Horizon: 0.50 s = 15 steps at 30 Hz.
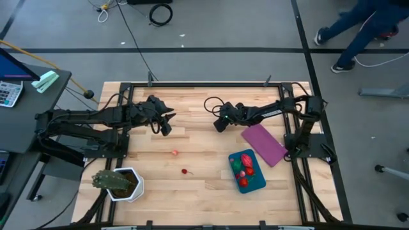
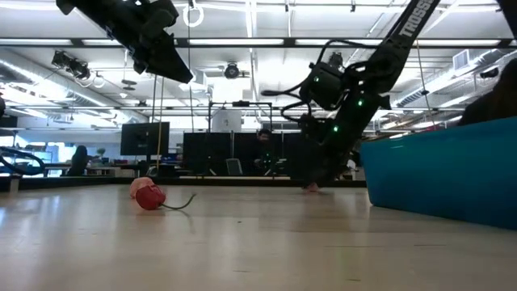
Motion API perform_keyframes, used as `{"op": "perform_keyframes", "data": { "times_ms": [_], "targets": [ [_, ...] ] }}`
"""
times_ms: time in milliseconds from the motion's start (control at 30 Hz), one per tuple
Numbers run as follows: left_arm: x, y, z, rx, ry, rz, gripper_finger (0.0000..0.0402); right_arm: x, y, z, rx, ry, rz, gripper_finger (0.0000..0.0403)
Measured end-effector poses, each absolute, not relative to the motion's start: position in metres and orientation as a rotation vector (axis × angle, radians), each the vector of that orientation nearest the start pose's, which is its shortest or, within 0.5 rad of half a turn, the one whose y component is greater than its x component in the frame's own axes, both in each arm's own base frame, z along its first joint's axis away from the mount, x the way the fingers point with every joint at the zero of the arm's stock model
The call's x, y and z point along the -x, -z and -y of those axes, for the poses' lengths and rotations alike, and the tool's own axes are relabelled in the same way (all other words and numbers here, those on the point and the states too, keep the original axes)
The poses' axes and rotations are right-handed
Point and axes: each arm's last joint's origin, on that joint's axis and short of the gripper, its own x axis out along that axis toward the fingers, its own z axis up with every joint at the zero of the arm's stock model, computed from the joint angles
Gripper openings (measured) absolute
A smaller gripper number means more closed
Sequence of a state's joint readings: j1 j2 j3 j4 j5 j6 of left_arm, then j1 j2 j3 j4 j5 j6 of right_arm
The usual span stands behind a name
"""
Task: Pick and placing Produce into tupperware
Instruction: Put the peach into the blue bin
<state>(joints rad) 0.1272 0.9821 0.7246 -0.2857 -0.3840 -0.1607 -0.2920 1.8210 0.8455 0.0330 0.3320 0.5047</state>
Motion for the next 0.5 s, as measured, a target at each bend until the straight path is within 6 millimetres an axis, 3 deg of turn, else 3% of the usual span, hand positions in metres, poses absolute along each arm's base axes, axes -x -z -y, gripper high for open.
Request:
{"op": "perform_keyframes", "data": {
  "times_ms": [500],
  "targets": [
    [-0.2038,-0.2701,-0.037,0.036,-0.528,-0.511,0.011,-0.3148,-0.1042,0.1013,-0.393,0.84,-0.789,0.0173]
  ]
}}
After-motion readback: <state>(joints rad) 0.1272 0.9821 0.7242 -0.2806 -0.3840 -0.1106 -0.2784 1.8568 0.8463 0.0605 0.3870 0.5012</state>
